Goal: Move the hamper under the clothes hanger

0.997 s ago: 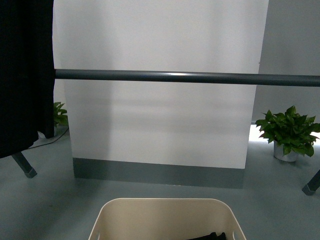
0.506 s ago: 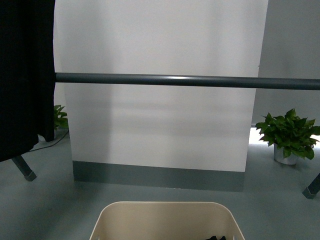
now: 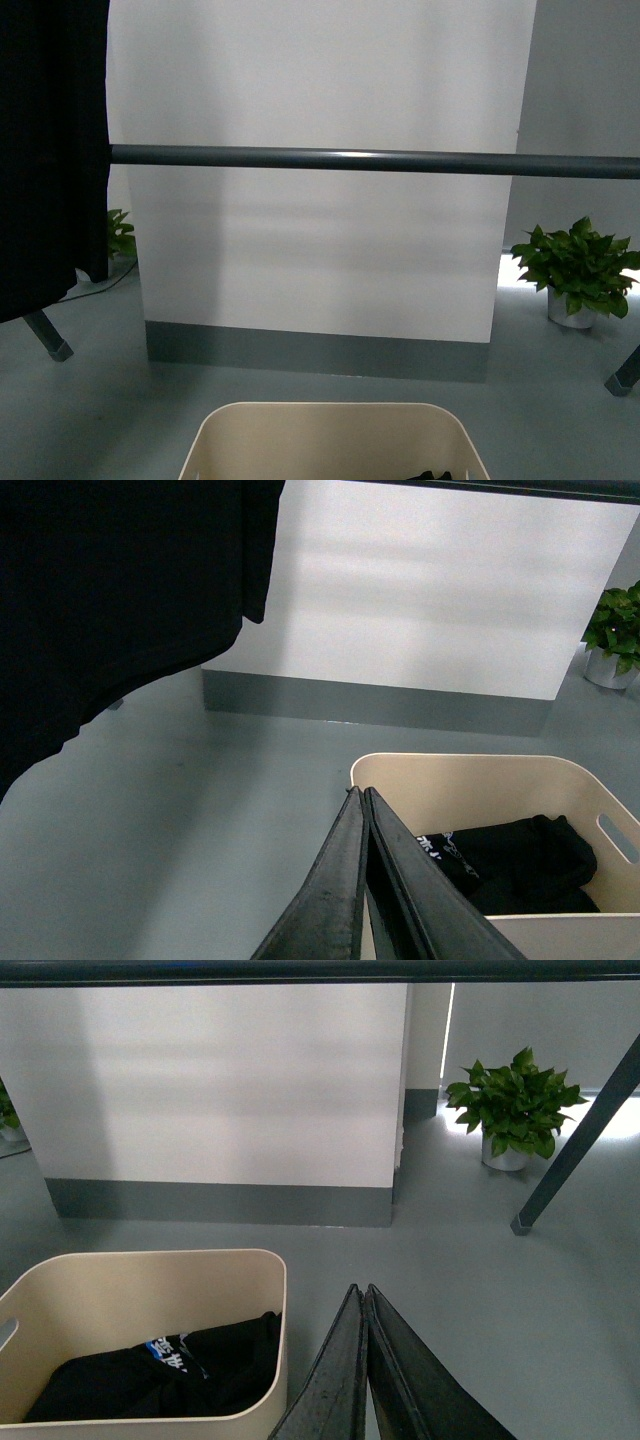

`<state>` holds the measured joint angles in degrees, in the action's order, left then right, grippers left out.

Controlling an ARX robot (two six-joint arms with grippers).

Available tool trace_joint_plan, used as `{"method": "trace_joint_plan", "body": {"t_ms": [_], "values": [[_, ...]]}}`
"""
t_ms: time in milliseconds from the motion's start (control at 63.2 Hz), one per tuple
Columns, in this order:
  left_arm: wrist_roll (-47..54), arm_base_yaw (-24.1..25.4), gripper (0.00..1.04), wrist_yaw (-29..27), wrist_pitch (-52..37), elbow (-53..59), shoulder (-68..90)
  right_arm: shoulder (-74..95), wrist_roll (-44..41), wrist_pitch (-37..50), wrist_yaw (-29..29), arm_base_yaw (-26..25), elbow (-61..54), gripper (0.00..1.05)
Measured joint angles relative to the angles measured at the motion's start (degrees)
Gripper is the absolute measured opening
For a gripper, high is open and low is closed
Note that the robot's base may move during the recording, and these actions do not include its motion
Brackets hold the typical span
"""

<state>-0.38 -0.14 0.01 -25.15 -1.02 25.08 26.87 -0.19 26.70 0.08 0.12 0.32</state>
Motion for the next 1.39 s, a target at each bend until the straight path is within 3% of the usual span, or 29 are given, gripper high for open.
{"method": "trace_joint_plan", "body": {"t_ms": [791,902,965,1171,1219,1266,1393], "values": [[0.02,0.00,0.04,0.00,15.30,0.00,-15.45,-16.35,0.00,-15.96,0.00,0.00,0.00,0.02],[0.04,0.00,0.04,0.02,24.22,0.00,-22.80,-20.57,0.00,-21.49,0.02,0.00,0.02,0.02],[0.02,0.00,0.04,0.02,24.76,0.00,-24.46,-24.17,-0.02,-25.77,-0.11,0.00,0.02,0.02],[0.00,0.00,0.04,0.00,25.03,0.00,-24.79,-26.64,0.00,-26.62,-0.15,-0.04,0.02,0.02],[0.02,0.00,0.11,0.00,25.03,0.00,-24.79,-26.64,-0.07,-26.62,-0.15,-0.04,0.02,0.03],[0.04,0.00,0.22,0.00,25.03,0.00,-24.79,-26.64,-0.02,-26.62,-0.15,-0.04,0.02,0.15],[0.02,0.00,0.42,0.00,25.03,0.00,-24.81,-26.64,-0.02,-26.62,-0.15,-0.04,0.02,0.32]]}}
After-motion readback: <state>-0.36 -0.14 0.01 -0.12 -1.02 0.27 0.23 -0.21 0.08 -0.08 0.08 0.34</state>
